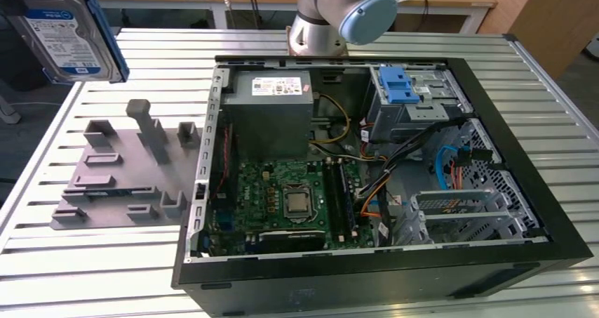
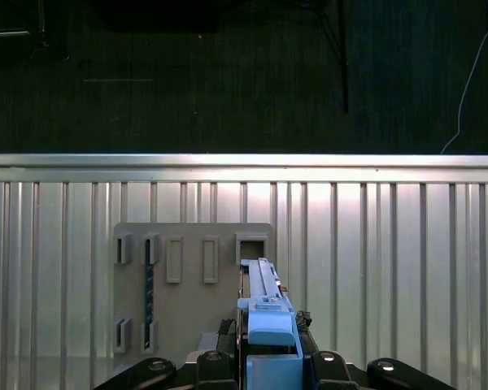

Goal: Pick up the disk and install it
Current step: 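Pick up the disk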

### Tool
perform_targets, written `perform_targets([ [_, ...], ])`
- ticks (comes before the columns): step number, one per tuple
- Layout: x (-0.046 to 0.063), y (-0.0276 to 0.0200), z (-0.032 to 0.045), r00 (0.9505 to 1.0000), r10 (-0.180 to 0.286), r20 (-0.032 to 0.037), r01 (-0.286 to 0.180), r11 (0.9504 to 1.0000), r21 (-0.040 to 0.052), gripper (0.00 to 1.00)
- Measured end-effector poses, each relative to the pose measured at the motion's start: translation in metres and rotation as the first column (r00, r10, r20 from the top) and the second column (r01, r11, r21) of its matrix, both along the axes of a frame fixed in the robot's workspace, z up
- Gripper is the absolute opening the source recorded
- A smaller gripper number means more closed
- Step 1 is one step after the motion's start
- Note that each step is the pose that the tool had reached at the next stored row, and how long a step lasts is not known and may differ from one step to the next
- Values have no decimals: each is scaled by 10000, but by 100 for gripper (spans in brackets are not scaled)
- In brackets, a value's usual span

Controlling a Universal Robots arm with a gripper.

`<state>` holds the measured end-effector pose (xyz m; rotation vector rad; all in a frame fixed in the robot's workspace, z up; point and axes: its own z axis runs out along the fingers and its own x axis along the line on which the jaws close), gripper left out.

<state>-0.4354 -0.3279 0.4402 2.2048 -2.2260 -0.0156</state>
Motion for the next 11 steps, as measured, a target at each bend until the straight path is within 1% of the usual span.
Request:
perform_targets([
  [6, 0, 0, 19, 10000, 0, 1, 0, 10000, 1, 36],
  [11, 0, 0, 54, 10000, -2, 0, 2, 10000, 1, 36],
])
